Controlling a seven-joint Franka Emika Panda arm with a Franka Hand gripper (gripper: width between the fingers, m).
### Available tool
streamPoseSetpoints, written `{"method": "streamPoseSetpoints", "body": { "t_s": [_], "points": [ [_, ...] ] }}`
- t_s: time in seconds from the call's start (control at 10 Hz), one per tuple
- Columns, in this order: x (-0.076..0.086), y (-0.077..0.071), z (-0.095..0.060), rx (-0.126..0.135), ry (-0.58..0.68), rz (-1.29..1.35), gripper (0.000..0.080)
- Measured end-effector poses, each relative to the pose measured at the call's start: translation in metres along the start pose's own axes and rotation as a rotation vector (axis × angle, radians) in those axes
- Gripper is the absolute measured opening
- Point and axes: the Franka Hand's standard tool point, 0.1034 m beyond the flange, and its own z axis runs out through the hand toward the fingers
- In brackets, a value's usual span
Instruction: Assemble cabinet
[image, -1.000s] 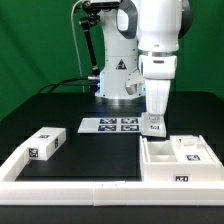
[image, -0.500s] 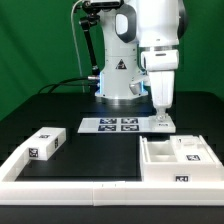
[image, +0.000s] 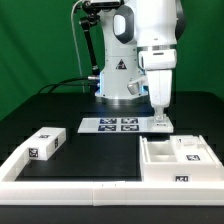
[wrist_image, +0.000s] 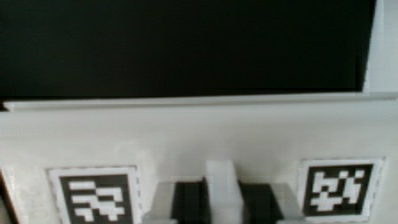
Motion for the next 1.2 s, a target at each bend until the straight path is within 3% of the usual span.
{"method": "streamPoseSetpoints", "body": {
  "t_s": [0.2, 0.4, 1.0, 1.2],
  "points": [
    [-0.009, 0.014, 0.0, 0.007, -0.016, -0.01, 0.0068],
    [-0.012, 0.033, -0.005, -0.005, -0.028, -0.002, 0.0068],
    [-0.013, 0.036, -0.005, -0.005, -0.031, -0.004, 0.0068],
    [-0.014, 0.055, -0.009, -0.01, -0.043, -0.003, 0.0068]
  ]
}}
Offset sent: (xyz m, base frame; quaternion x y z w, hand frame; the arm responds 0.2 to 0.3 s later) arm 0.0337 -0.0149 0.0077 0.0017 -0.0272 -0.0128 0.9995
